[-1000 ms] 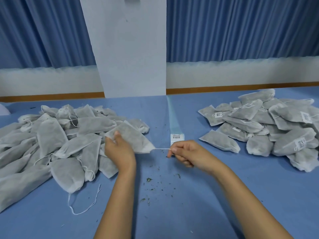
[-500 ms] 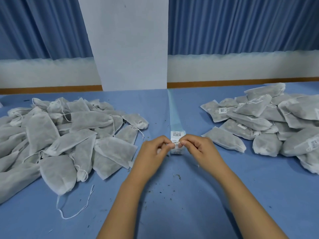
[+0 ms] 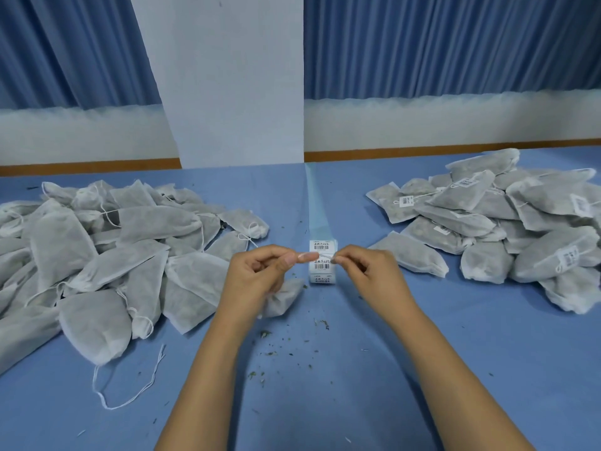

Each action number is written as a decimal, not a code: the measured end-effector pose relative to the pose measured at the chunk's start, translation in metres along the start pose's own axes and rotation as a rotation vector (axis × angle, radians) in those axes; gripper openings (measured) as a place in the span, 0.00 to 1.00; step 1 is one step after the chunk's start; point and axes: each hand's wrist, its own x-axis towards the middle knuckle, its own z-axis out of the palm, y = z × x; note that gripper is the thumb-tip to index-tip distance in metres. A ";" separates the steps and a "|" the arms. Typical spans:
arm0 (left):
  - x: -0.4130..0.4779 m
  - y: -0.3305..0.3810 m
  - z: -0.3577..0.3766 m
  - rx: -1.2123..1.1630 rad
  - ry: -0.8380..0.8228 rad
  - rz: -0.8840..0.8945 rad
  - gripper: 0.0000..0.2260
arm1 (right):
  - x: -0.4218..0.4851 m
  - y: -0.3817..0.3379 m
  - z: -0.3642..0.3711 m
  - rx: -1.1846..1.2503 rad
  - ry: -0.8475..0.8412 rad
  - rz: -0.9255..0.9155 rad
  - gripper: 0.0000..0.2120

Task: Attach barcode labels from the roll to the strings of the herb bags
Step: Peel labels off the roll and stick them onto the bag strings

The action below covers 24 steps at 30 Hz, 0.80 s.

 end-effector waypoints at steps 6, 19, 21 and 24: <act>0.001 -0.009 0.007 0.376 0.109 0.026 0.06 | -0.006 -0.018 0.012 -0.021 -0.190 -0.212 0.08; -0.002 -0.008 0.013 0.568 -0.109 0.184 0.02 | -0.010 -0.021 -0.001 -0.031 0.082 -0.327 0.07; -0.003 -0.007 0.015 0.494 -0.087 0.144 0.05 | -0.010 -0.023 0.001 0.047 0.138 -0.258 0.06; -0.005 -0.009 0.019 0.526 -0.035 0.161 0.08 | -0.007 -0.025 0.003 0.271 0.178 -0.029 0.05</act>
